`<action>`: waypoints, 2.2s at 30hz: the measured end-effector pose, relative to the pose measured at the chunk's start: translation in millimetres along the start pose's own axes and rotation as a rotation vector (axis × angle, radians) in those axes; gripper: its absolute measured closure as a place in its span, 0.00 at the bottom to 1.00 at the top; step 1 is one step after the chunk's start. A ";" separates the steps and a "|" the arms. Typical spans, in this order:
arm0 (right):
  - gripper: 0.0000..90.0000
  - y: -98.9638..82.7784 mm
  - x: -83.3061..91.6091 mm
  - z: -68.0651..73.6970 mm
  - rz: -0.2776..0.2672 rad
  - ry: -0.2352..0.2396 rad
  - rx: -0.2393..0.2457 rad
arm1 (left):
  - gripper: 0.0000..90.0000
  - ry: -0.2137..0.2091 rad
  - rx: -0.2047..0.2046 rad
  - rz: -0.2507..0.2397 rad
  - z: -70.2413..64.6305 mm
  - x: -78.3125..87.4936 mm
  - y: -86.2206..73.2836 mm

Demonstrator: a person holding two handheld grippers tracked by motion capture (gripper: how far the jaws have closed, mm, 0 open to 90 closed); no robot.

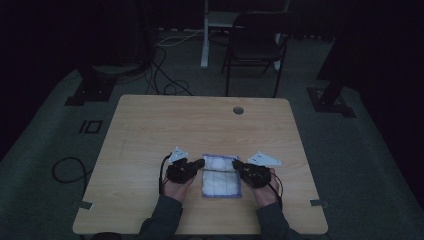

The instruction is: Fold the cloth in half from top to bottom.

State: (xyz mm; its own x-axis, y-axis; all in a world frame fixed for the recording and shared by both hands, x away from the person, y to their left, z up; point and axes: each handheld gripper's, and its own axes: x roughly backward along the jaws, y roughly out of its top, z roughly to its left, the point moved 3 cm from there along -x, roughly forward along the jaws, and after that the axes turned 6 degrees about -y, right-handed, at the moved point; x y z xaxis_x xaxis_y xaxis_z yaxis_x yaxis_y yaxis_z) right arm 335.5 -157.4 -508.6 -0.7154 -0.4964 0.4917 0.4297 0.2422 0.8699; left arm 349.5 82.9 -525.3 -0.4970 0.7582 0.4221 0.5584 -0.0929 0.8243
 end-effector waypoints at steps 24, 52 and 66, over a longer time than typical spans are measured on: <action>0.94 -17.3 6.2 6.9 0.012 0.009 0.019 | 0.94 -0.014 0.005 0.005 -5.4 8.8 -14.9; 0.77 -31.4 4.6 6.9 0.059 0.010 0.012 | 0.93 0.003 -0.014 0.108 3.6 -22.7 -20.3; 0.68 -30.1 12.2 -1.0 0.030 0.002 -0.023 | 0.93 0.005 -0.089 0.162 -8.4 -12.6 -35.0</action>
State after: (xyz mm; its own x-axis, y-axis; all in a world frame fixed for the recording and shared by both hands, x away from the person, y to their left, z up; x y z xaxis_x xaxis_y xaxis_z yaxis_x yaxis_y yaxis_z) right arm 314.4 -171.5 -528.8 -0.7008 -0.4908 0.5176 0.4634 0.2384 0.8535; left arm 330.7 71.1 -556.3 -0.4084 0.7257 0.5536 0.5707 -0.2703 0.7754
